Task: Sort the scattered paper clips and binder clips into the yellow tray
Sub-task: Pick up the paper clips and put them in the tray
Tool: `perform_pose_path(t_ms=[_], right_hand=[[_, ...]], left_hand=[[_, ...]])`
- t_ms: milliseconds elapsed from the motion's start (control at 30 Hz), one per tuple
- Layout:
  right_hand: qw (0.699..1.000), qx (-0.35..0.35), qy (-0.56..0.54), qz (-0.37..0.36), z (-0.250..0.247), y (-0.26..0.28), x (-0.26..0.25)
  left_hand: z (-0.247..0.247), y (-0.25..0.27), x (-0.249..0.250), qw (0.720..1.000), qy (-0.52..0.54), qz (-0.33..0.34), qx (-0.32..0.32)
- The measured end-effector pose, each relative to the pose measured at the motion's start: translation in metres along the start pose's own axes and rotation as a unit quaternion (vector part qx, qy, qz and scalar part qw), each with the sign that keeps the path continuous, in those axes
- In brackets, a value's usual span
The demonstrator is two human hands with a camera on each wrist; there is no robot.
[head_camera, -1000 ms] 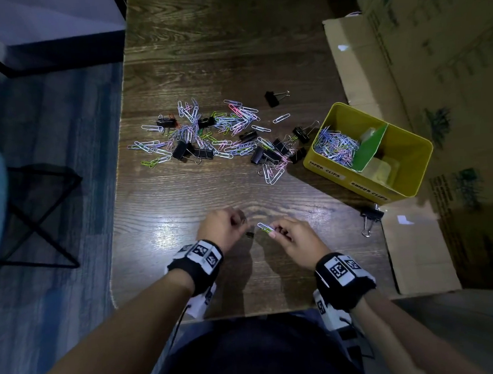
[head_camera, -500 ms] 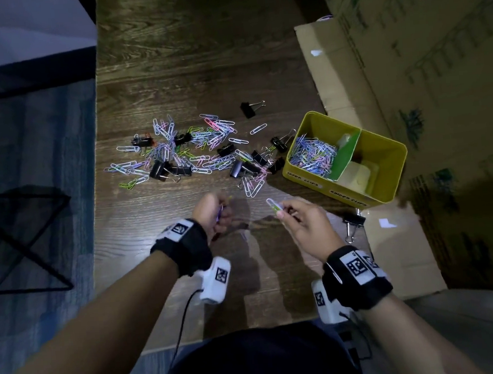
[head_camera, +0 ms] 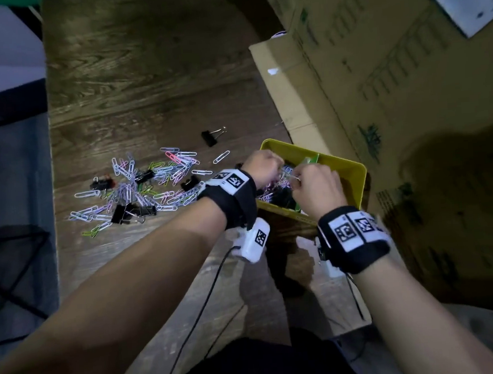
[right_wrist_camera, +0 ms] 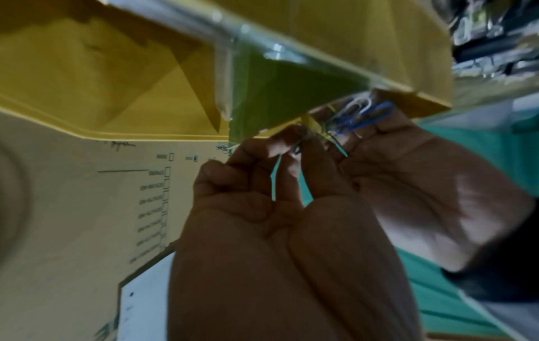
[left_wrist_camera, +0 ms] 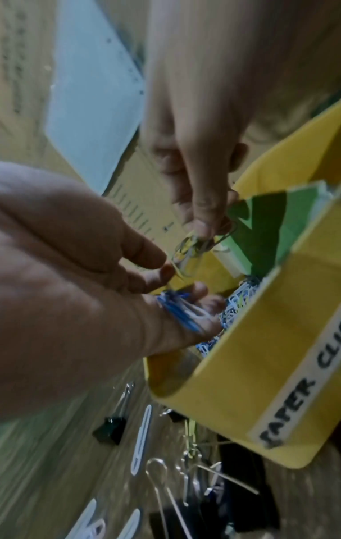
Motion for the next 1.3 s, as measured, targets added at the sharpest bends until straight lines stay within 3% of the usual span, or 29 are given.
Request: perform_pose_path(t_ms=[100,133,200,300,333,400,433,500,533,600,767,833,1067,1167,1233,1300], right_hand=[[0.996,0.016,0.082,-0.021,0.006,-0.01,-0.003],[0.995,0.023,0.097,-0.028,0.007,-0.011,-0.003],[0.993,0.028,0.107,-0.039,0.009,-0.012,-0.002],[0.995,0.029,0.078,-0.049,0.013,-0.01,0.004],[0.997,0.029,0.055,-0.051,0.014,-0.008,0.005],[0.997,0.03,0.004,-0.068,0.015,-0.002,0.002],[0.996,0.017,-0.013,-0.087,0.017,0.002,-0.002],[0.991,-0.055,-0.002,-0.124,0.024,0.013,-0.011],[0.985,-0.098,0.032,-0.141,0.031,0.018,-0.014],[0.974,-0.122,0.09,-0.171,0.042,0.023,-0.016],[0.983,0.003,0.075,-0.168,0.033,0.017,-0.009],[0.986,0.019,0.058,-0.156,0.024,0.012,-0.003],[0.991,-0.003,0.047,-0.126,0.027,-0.005,0.019],[0.985,0.082,-0.015,-0.15,0.025,0.003,0.013],[0.964,0.162,-0.077,-0.196,0.024,0.013,-0.002],[0.939,0.161,-0.13,-0.274,0.031,0.021,-0.023]], left_hand=[[-0.001,-0.003,-0.002,0.974,-0.218,0.067,-0.011],[-0.004,0.001,-0.001,0.965,-0.245,0.089,-0.018],[-0.014,0.008,-0.002,0.971,-0.204,0.12,-0.017],[-0.048,0.018,-0.013,0.998,0.02,0.059,0.0],[-0.065,0.019,-0.02,0.997,0.04,0.051,0.031],[-0.099,0.02,-0.033,0.993,-0.035,0.059,0.097],[-0.115,0.02,-0.04,0.982,-0.124,0.072,0.121],[-0.136,0.021,-0.055,0.934,-0.318,0.101,0.125],[-0.141,0.021,-0.064,0.911,-0.38,0.112,0.111],[-0.14,0.023,-0.082,0.891,-0.433,0.113,0.077],[-0.117,0.023,-0.106,0.853,-0.512,0.099,0.035],[-0.11,0.022,-0.112,0.836,-0.54,0.091,0.037],[-0.109,0.02,-0.123,0.862,-0.495,0.109,0.029],[-0.113,0.027,-0.12,0.868,-0.48,0.121,0.039],[-0.12,0.033,-0.121,0.875,-0.469,0.109,0.053],[-0.131,0.04,-0.126,0.873,-0.473,0.092,0.072]])
Point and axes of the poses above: each hand's wrist, its own y-axis away from the middle knuckle, its own z-axis out of the palm, x = y × z, the point moved 3 cm from there along -y, towards the middle knuckle, and after that the axes turned 6 degrees about x, right-handed, at the moved point
